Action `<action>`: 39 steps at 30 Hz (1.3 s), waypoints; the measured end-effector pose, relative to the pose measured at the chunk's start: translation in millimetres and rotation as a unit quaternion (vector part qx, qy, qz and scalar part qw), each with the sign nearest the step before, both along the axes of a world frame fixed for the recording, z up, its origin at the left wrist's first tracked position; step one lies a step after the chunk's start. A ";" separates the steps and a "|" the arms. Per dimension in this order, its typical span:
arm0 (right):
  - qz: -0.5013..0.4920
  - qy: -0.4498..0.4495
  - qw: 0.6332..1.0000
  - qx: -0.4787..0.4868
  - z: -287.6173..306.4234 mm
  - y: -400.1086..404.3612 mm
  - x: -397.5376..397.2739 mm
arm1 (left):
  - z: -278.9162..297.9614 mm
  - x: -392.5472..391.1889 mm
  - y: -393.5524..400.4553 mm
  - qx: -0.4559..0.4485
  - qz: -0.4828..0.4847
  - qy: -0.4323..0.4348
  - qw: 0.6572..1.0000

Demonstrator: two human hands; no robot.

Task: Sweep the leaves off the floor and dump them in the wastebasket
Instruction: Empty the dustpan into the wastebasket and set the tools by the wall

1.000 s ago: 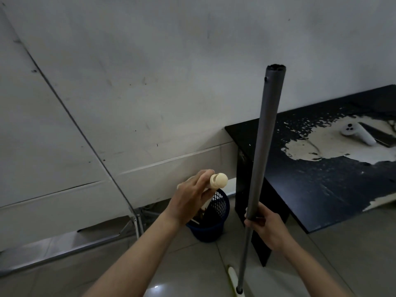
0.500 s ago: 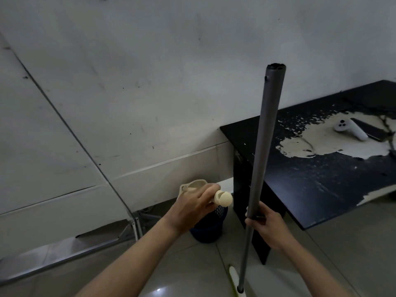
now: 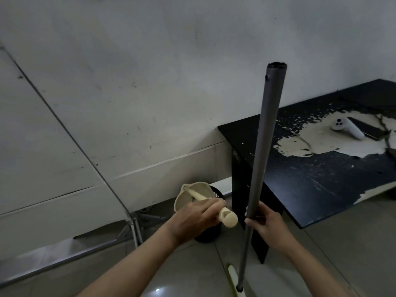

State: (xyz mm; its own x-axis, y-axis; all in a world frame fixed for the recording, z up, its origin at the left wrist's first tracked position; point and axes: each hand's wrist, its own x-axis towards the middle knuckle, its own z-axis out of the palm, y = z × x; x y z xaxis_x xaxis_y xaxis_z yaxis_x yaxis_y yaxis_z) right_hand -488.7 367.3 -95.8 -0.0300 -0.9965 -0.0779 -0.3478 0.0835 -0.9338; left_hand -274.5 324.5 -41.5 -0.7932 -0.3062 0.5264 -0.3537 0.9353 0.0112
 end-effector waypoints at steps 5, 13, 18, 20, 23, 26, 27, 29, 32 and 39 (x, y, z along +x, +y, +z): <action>0.013 0.010 1.000 -0.002 1.7 -0.5 3.4 | -9.4 4.2 6.2 -0.002 -0.039 -0.036 0.999; 0.021 0.005 1.000 0.007 2.9 -2.4 6.3 | -10.1 12.0 16.9 -0.029 -0.058 -0.036 0.997; 0.023 0.015 1.000 0.006 3.4 -3.3 9.3 | -9.6 18.1 19.1 -0.047 -0.052 -0.052 0.996; 0.025 0.016 1.000 0.007 4.4 -3.6 8.9 | -8.1 18.4 20.4 -0.034 -0.053 -0.056 0.996; 0.022 0.016 1.000 0.011 3.5 -2.9 8.9 | -4.6 16.4 23.8 -0.015 -0.077 -0.071 0.994; 0.020 0.016 1.000 0.008 4.3 -2.8 9.5 | -0.4 18.6 17.8 -0.021 -0.066 -0.065 0.995; 0.020 0.017 1.000 0.004 4.5 -2.6 10.4 | -1.4 20.5 16.3 -0.021 -0.064 -0.067 0.995; 0.020 0.022 1.000 0.004 5.6 -1.1 11.1 | -4.1 22.3 17.9 -0.031 -0.073 -0.075 0.994; 0.015 0.024 1.000 0.003 5.0 -1.0 11.7 | -5.4 25.1 19.8 -0.045 -0.086 -0.076 0.992; 0.007 0.022 1.000 0.011 5.5 0.0 11.5 | 3.9 29.6 17.5 -0.033 -0.054 -0.057 0.996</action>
State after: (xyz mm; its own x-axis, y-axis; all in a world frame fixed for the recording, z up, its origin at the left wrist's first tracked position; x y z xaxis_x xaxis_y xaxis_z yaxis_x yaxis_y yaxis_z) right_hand -477.2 367.2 -90.3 -0.0209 -0.9949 -0.0985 -0.3899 0.0989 -0.9155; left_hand -244.9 342.0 -37.7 -0.8755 -0.1845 0.4465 -0.2471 0.9652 -0.0856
